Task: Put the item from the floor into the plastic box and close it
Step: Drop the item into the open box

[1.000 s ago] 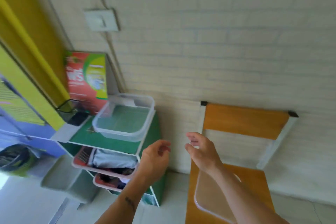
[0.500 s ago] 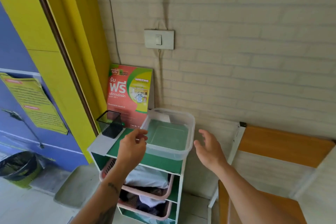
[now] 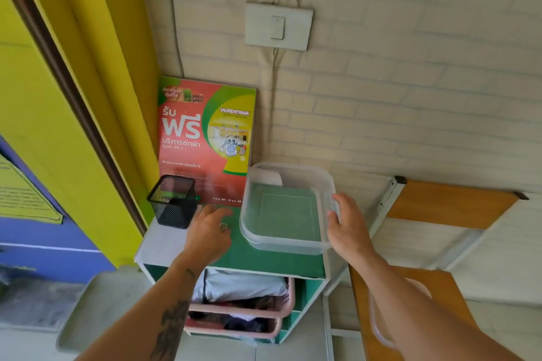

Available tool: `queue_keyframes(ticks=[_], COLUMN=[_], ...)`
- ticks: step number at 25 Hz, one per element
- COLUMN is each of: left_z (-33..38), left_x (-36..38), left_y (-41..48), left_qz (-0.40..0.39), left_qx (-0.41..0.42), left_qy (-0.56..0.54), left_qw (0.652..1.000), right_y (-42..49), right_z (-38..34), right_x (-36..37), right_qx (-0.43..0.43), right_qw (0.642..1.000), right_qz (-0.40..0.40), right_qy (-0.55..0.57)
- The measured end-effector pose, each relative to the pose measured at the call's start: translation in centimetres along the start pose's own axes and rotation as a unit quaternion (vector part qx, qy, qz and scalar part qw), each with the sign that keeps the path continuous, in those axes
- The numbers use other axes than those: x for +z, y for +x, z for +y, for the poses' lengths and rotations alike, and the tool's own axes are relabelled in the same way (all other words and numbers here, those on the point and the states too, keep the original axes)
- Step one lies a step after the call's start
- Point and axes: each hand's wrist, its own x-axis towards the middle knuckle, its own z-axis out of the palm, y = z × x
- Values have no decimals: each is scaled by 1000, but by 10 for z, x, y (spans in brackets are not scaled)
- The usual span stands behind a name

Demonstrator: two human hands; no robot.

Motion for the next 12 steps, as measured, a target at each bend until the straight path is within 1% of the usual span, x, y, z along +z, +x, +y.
queue_keyframes(ticks=[2, 5, 9, 12], left_z=[-5, -7, -12, -13], left_x=[7, 13, 20, 22], left_y=[2, -1, -2, 4], left_qz=[-18, 2, 19, 20], left_qx=[23, 55, 82, 69], left_qy=[47, 77, 80, 42], left_qw=[999, 996, 993, 997], right_y=[1, 3, 3, 1], right_z=[1, -2, -7, -11], right_x=[8, 16, 20, 19], right_qx=[11, 17, 28, 27], right_qw=[1000, 999, 997, 995], right_qz=[-8, -17, -33, -41], right_qy=[-12, -26, -69, -91])
